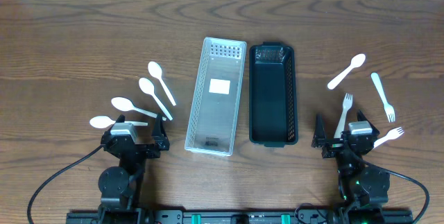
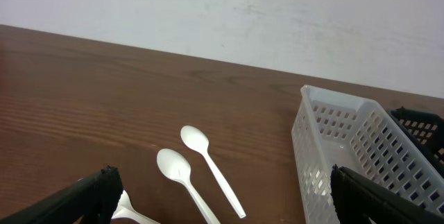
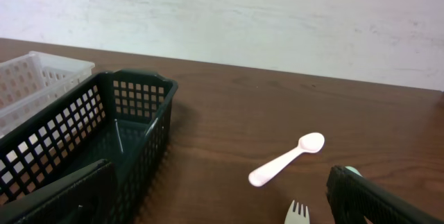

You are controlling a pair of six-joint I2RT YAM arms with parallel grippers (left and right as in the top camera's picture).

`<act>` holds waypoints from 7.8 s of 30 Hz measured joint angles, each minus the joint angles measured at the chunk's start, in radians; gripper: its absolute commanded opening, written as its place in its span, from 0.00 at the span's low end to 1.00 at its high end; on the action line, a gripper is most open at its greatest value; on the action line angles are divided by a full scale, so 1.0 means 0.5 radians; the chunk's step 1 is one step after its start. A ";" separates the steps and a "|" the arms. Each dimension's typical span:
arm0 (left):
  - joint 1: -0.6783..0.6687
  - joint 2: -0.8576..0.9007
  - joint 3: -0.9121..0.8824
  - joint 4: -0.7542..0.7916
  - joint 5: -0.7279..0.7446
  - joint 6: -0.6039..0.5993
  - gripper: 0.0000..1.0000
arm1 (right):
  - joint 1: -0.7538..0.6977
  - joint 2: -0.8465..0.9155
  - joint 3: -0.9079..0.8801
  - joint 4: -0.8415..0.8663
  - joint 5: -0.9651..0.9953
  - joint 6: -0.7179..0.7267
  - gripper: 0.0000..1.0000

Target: Pack container

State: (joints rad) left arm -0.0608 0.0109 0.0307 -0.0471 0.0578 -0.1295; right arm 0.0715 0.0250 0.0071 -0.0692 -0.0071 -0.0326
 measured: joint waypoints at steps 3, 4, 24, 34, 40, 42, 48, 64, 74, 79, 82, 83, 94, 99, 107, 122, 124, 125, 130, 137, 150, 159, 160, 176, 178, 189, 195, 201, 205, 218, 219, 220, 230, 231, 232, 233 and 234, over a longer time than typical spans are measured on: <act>0.000 0.000 0.000 0.000 -0.001 0.000 0.98 | 0.000 0.000 0.001 0.000 -0.001 0.022 0.99; 0.000 0.000 0.000 0.000 -0.001 0.000 0.98 | 0.000 0.000 0.000 0.000 -0.001 0.029 0.99; 0.000 0.000 0.000 0.000 -0.001 0.000 0.98 | 0.000 0.000 0.000 0.000 0.000 0.050 0.99; 0.000 0.000 0.000 0.000 -0.001 0.000 0.98 | 0.000 0.000 0.001 0.000 0.000 0.050 0.99; 0.000 0.000 0.000 0.000 -0.001 0.000 0.98 | 0.000 0.000 0.000 0.000 0.000 0.050 0.99; 0.000 0.000 0.000 0.000 -0.001 0.000 0.98 | 0.000 0.000 0.001 0.000 -0.001 0.053 0.99; 0.000 0.000 0.002 -0.002 -0.001 -0.001 0.98 | 0.000 0.000 0.001 -0.004 0.000 0.121 0.99; 0.000 1.043 0.946 -0.583 0.014 0.000 0.98 | 0.000 0.383 0.658 -0.634 0.053 0.372 0.99; 0.000 2.346 2.036 -1.545 0.023 0.000 0.98 | 0.000 1.679 1.745 -1.637 0.053 0.380 0.99; -0.001 2.681 2.120 -1.601 0.026 0.000 0.98 | 0.000 2.278 2.099 -1.819 0.043 0.379 0.90; -0.001 2.814 2.120 -1.618 0.029 0.000 0.82 | 0.000 2.489 2.132 -1.821 0.015 0.376 0.54; -0.001 2.846 2.120 -1.619 0.029 -0.007 0.73 | 0.000 2.537 2.132 -1.827 0.007 0.378 0.47; -0.003 3.159 2.120 -1.579 0.029 0.005 0.06 | 0.002 3.003 2.133 -1.822 -0.053 0.410 0.03; -0.041 3.288 2.120 -1.561 0.037 -0.017 0.06 | 0.039 3.136 2.133 -1.777 -0.180 0.411 0.02; -0.258 3.348 2.120 -1.527 0.148 -0.019 0.06 | 0.188 3.184 2.133 -1.707 -0.407 0.394 0.05; -0.528 3.349 2.120 -1.512 0.411 -0.018 0.06 | 0.249 3.184 2.133 -1.698 -0.668 0.285 0.09; -0.527 3.349 2.120 -1.512 0.426 -0.018 0.06 | 0.249 3.184 2.133 -1.698 -0.657 0.285 0.10; -0.527 3.349 2.120 -1.511 0.433 -0.018 0.06 | 0.249 3.184 2.133 -1.699 -0.641 0.284 0.12; -0.527 3.349 2.120 -1.480 0.429 -0.023 0.13 | 0.249 3.184 2.134 -1.721 -0.434 0.324 0.15; -0.498 3.348 2.168 -1.468 0.385 -0.043 0.49 | 0.201 3.184 2.289 -1.883 -0.040 0.430 0.39; -0.266 2.940 2.391 -1.463 0.362 -0.054 0.86 | -0.043 3.182 3.114 -1.698 0.313 0.866 0.63; -0.206 2.802 2.391 -1.466 0.357 -0.055 0.98 | -0.391 3.529 3.127 -1.535 0.362 1.176 0.75; -0.204 2.802 2.391 -1.466 0.357 -0.055 0.98 | -0.412 3.603 3.127 -1.539 0.359 1.202 0.77; -0.200 2.802 2.391 -1.466 0.357 -0.054 0.98 | -0.494 4.128 3.125 -1.461 0.219 1.376 0.73; -0.200 2.802 2.391 -1.466 0.357 -0.055 0.98 | -0.494 4.166 3.125 -1.454 0.213 1.376 0.73; -0.200 2.802 2.391 -1.466 0.357 -0.055 0.98 | -0.494 4.287 3.125 -1.434 0.171 1.406 0.44; -0.200 2.802 2.391 -1.466 0.357 -0.055 0.98 | -0.494 4.287 3.125 -1.468 0.164 1.402 0.13; -0.200 2.802 2.391 -1.467 0.357 -0.055 0.98 | -0.494 4.287 3.126 -1.497 0.166 1.410 0.01; -0.200 2.802 2.391 -1.466 0.357 -0.055 0.98 | -0.494 4.287 3.126 -1.505 0.165 1.407 0.01; -0.200 2.802 2.391 -1.467 0.358 -0.055 0.98 | -0.288 3.984 3.449 -1.860 0.169 1.131 0.01; -0.200 2.802 2.391 -1.467 0.358 -0.055 0.98 | -0.235 3.914 3.494 -1.883 0.166 1.114 0.01; -0.200 2.802 2.391 -1.467 0.357 -0.055 0.98 | -0.176 3.843 3.532 -1.901 0.163 1.099 0.01; -0.199 2.802 2.391 -1.469 0.342 -0.054 0.98 | 0.477 3.558 3.537 -2.071 0.028 1.083 0.01; -0.199 2.802 2.391 -1.469 0.341 -0.054 0.98 | 0.525 3.578 3.484 -2.060 0.026 1.095 0.01; -0.200 2.802 2.391 -1.469 0.339 -0.054 0.98 | 0.573 3.605 3.413 -2.042 0.018 1.110 0.01; -0.200 2.802 2.391 -1.470 0.335 -0.054 0.98 | 0.613 3.638 3.339 -2.020 0.008 1.128 0.02; -0.199 2.802 2.391 -1.474 0.335 -0.054 0.98 | 0.646 3.666 3.265 -1.984 0.005 1.141 0.02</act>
State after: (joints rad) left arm -0.1604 1.4117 1.2263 -0.7841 0.2253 -0.1566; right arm 0.3946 1.8580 1.6394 -1.0611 -0.0044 0.5381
